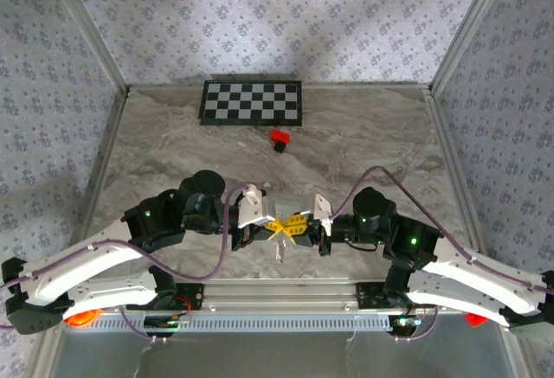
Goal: Put the keys on the keyring
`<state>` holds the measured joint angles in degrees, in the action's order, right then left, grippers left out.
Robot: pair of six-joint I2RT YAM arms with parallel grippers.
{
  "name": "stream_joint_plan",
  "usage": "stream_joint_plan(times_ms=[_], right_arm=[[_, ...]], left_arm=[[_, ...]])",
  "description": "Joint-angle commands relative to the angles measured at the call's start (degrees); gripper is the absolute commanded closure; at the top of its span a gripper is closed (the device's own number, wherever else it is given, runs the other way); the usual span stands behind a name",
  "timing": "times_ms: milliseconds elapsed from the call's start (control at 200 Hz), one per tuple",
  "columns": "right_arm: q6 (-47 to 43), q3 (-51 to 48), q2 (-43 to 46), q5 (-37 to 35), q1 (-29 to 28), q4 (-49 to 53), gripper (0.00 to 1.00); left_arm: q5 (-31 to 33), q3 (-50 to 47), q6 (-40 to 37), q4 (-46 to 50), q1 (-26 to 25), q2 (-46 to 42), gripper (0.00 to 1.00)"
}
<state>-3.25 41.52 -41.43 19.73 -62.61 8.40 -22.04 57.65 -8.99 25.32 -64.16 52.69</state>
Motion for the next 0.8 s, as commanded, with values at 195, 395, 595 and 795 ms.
stream_joint_plan(times_ms=[195, 395, 595, 795], right_arm=[[1.1, 0.9, 0.2, -0.2, 0.3, -2.4, 0.99], [0.4, -0.5, 3.0, 0.3, 0.4, -4.2, 1.0], [2.8, -4.0, 7.6, 2.7, 0.3, -11.9, 1.0], [6.7, -7.6, 8.9, 4.6, 0.4, -23.2, 1.0]], left_arm=[[-0.9, 2.4, -0.1, -2.7, -1.1, 0.0, 1.0], [-1.6, 0.1, 2.0, -6.5, -1.1, -3.0, 0.72], [-3.5, -3.1, 5.2, -11.2, -1.2, -5.8, 0.61], [-5.0, -6.2, 7.9, -18.1, -1.2, -7.5, 0.6]])
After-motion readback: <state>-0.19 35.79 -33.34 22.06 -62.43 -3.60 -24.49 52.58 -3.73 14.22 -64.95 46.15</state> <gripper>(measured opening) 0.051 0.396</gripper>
